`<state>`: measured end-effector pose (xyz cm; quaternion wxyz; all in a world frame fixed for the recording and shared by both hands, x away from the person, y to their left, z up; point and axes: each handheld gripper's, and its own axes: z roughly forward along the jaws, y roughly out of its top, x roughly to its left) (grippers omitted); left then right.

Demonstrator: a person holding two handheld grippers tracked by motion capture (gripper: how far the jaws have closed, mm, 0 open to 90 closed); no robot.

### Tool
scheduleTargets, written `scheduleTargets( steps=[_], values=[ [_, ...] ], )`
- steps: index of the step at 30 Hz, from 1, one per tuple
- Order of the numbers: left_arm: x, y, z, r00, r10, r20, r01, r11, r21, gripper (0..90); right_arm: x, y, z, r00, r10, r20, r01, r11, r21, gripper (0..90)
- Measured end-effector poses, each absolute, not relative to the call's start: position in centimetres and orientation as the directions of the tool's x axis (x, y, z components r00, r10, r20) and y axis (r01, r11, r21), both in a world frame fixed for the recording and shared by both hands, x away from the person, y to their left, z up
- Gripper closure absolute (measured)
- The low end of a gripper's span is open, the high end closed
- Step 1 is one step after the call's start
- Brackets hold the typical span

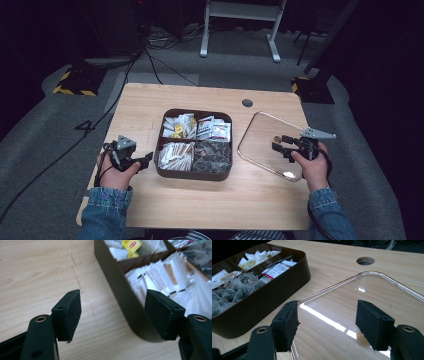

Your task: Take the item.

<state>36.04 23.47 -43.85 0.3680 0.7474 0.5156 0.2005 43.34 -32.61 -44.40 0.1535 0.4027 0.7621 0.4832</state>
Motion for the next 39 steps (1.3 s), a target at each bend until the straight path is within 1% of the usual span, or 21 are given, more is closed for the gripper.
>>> scheduleTargets(
  steps=[5,8,9,12,13,14,16,19,23,24,25,26,27,30,31,34,39],
  values=[
    [36.1,22.0,-43.0,0.424,0.901,-0.094,0.573,-0.187,0.798,31.8,43.1,-32.3,-44.6,-0.635,0.757,0.154,0.465,0.216,0.858,35.1],
    [36.2,20.9,-42.9,0.443,0.891,-0.094,0.549,-0.187,0.815,36.6,43.0,-32.1,-44.9,-0.641,0.752,0.157,0.470,0.222,0.854,35.1],
    [36.2,20.6,-43.0,0.448,0.889,-0.093,0.546,-0.190,0.816,36.6,43.0,-32.1,-44.9,-0.641,0.752,0.157,0.470,0.222,0.854,35.1],
    [36.5,19.8,-43.3,0.463,0.881,-0.098,0.543,-0.195,0.817,42.2,42.8,-32.0,-44.9,-0.644,0.748,0.159,0.470,0.223,0.854,35.0],
    [36.6,19.5,-43.4,0.465,0.879,-0.101,0.546,-0.195,0.815,45.3,42.7,-31.9,-45.0,-0.648,0.745,0.159,0.470,0.227,0.853,34.9],
    [36.7,19.3,-43.6,0.470,0.877,-0.098,0.549,-0.204,0.811,45.3,42.7,-31.9,-45.0,-0.648,0.745,0.159,0.470,0.227,0.853,34.9],
    [36.9,18.9,-43.9,0.479,0.873,-0.087,0.554,-0.224,0.802,48.2,42.5,-31.8,-45.0,-0.649,0.743,0.162,0.470,0.224,0.854,34.9],
    [37.3,18.5,-44.4,0.485,0.872,-0.070,0.574,-0.257,0.777,54.1,42.4,-31.9,-45.0,-0.650,0.744,0.156,0.467,0.229,0.854,34.8],
    [37.6,18.0,-44.8,0.488,0.872,-0.037,0.599,-0.304,0.741,64.9,42.1,-32.0,-45.0,-0.651,0.743,0.158,0.466,0.227,0.855,34.6],
    [37.7,17.8,-45.1,0.485,0.874,-0.002,0.610,-0.337,0.717,69.3,42.0,-32.1,-44.9,-0.651,0.743,0.156,0.462,0.225,0.858,34.6],
    [37.7,17.8,-45.1,0.485,0.874,-0.002,0.610,-0.337,0.717,71.0,41.9,-32.1,-44.9,-0.649,0.744,0.157,0.463,0.223,0.858,34.7],
    [37.7,17.7,-45.2,0.485,0.875,0.007,0.615,-0.347,0.708,71.0,41.9,-32.1,-44.9,-0.649,0.744,0.157,0.463,0.223,0.858,34.7],
    [37.8,17.6,-45.3,0.489,0.872,0.018,0.618,-0.361,0.698,73.4,41.9,-32.1,-44.9,-0.650,0.743,0.158,0.463,0.223,0.858,34.7],
    [38.0,17.4,-45.6,0.499,0.866,0.004,0.639,-0.371,0.674,77.2,41.8,-32.1,-44.9,-0.652,0.742,0.157,0.463,0.226,0.857,34.7],
    [38.1,17.3,-45.7,0.499,0.866,0.005,0.644,-0.375,0.667,77.2,41.8,-32.1,-45.0,-0.651,0.742,0.160,0.466,0.224,0.856,34.6],
    [38.3,17.1,-45.9,0.502,0.865,0.032,0.652,-0.402,0.642,80.3,41.7,-32.1,-45.0,-0.651,0.742,0.162,0.468,0.224,0.855,34.7],
    [38.4,17.2,-46.1,0.510,0.859,0.039,0.653,-0.416,0.632,89.0,41.7,-32.1,-45.1,-0.654,0.740,0.159,0.468,0.230,0.853,34.6]
  ],
)
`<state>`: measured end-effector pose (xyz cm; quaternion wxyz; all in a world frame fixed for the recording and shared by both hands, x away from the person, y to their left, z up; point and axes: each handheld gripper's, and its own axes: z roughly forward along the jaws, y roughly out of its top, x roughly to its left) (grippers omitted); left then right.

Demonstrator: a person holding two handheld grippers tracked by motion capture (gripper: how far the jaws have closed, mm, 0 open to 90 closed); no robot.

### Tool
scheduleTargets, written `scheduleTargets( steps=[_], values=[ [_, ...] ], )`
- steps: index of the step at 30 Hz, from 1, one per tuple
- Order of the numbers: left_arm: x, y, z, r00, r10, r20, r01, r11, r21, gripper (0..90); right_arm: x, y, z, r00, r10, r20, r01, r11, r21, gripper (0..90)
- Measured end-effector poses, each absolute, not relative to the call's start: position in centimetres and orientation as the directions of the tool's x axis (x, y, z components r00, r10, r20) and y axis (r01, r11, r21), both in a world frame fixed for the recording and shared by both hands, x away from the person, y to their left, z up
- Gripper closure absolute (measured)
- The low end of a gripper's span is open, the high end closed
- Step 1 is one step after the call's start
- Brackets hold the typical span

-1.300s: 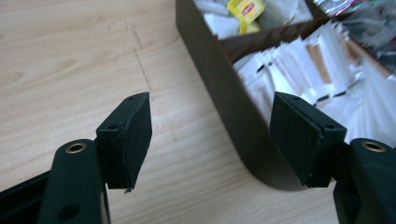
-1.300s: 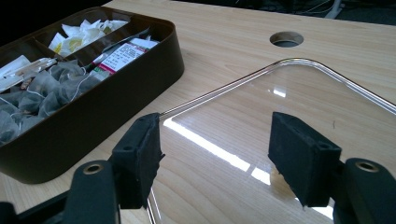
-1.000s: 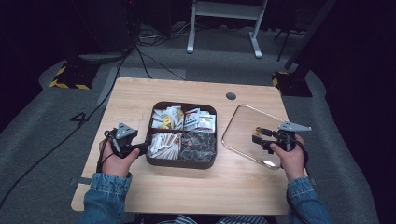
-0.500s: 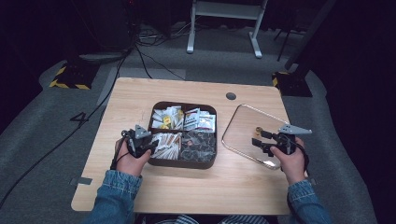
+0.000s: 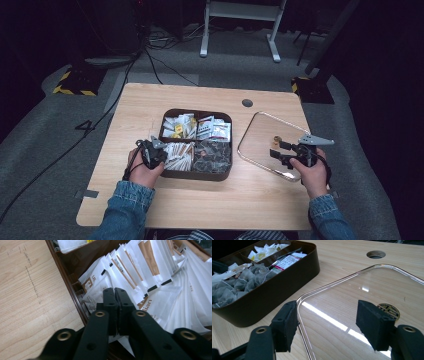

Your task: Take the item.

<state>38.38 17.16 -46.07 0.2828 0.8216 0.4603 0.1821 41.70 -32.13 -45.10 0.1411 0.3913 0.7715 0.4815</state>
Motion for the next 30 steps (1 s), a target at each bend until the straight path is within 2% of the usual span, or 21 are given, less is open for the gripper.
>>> scheduleTargets(
  steps=[3,16,30],
  values=[
    [38.4,17.3,-46.0,0.505,0.863,0.016,0.657,-0.397,0.641,89.8,41.7,-32.1,-45.2,-0.653,0.739,0.167,0.472,0.224,0.853,34.7],
    [37.7,19.3,-44.2,0.546,0.814,-0.195,0.598,-0.216,0.772,89.8,41.9,-32.2,-45.2,-0.652,0.738,0.174,0.472,0.216,0.855,34.7],
    [36.8,19.6,-42.1,0.612,0.737,-0.288,0.535,-0.117,0.837,89.9,42.0,-32.3,-45.4,-0.650,0.737,0.183,0.477,0.209,0.854,34.3]
  ],
)
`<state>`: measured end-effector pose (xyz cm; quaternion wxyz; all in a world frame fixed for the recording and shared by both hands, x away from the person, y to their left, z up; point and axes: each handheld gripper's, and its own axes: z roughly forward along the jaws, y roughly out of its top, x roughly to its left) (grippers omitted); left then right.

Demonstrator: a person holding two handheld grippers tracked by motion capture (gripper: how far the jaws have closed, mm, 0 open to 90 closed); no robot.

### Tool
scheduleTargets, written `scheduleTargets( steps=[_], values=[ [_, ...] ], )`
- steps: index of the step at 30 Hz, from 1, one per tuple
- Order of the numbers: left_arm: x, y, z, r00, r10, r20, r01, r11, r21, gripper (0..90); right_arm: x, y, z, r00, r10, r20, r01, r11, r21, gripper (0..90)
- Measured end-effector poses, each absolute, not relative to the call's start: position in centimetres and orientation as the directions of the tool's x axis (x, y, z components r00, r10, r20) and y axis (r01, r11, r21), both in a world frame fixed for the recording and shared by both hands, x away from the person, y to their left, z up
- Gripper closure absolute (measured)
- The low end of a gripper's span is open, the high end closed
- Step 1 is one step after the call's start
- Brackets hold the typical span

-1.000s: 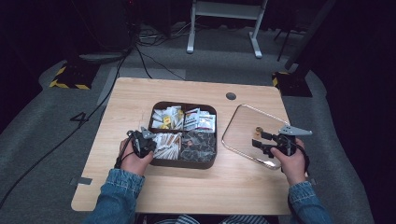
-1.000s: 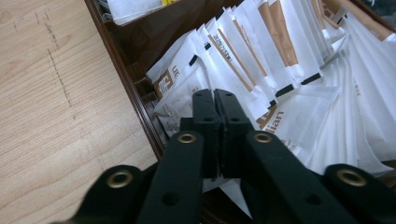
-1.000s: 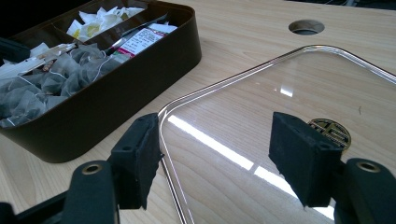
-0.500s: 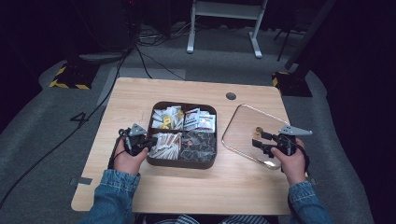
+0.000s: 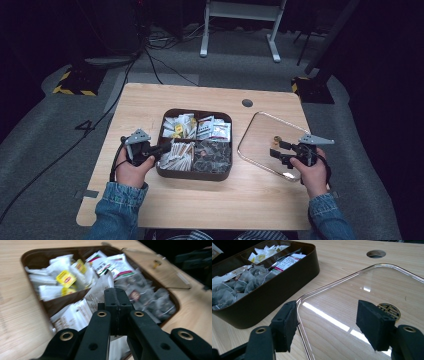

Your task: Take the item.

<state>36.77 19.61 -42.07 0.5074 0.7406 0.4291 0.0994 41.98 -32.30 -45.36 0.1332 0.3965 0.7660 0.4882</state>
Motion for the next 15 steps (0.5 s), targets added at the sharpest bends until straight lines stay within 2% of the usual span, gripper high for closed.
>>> scheduleTargets(
  steps=[5,15],
  values=[
    [36.5,19.4,-41.6,0.641,0.697,-0.322,0.523,-0.089,0.848,89.8,42.0,-32.3,-45.5,-0.651,0.737,0.182,0.477,0.210,0.854,34.2],
    [35.6,18.0,-40.3,0.697,0.654,-0.295,0.480,-0.120,0.869,89.8,42.0,-32.6,-45.6,-0.645,0.740,0.189,0.481,0.201,0.854,34.1]
  ],
)
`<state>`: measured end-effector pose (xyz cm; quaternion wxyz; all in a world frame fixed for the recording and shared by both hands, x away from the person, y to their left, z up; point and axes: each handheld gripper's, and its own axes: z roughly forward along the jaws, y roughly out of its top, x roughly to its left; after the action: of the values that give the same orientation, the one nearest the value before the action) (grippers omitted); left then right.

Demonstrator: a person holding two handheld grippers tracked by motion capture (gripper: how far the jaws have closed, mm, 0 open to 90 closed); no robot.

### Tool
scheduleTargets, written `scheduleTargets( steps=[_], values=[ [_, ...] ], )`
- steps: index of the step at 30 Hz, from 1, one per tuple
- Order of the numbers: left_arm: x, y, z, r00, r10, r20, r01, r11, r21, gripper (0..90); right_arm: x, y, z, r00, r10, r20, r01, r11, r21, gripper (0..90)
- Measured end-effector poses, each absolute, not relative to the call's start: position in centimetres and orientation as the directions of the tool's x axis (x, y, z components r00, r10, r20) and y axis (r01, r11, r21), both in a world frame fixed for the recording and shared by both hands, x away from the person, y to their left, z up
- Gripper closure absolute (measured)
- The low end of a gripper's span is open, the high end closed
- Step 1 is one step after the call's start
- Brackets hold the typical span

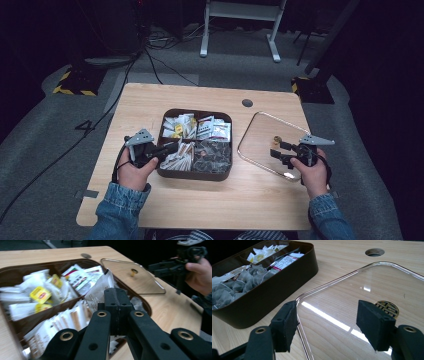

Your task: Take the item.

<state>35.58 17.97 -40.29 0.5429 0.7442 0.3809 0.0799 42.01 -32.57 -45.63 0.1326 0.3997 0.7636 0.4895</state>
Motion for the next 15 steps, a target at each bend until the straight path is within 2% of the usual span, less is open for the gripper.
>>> scheduleTargets(
  steps=[8,15],
  values=[
    [34.7,16.3,-39.6,0.741,0.621,-0.256,0.444,-0.167,0.880,89.8,42.0,-32.7,-45.6,-0.642,0.743,0.189,0.479,0.197,0.855,34.0],
    [34.0,13.9,-39.8,0.796,0.554,-0.244,0.426,-0.225,0.877,89.8,42.0,-32.7,-45.6,-0.642,0.743,0.189,0.480,0.198,0.854,33.9]
  ],
)
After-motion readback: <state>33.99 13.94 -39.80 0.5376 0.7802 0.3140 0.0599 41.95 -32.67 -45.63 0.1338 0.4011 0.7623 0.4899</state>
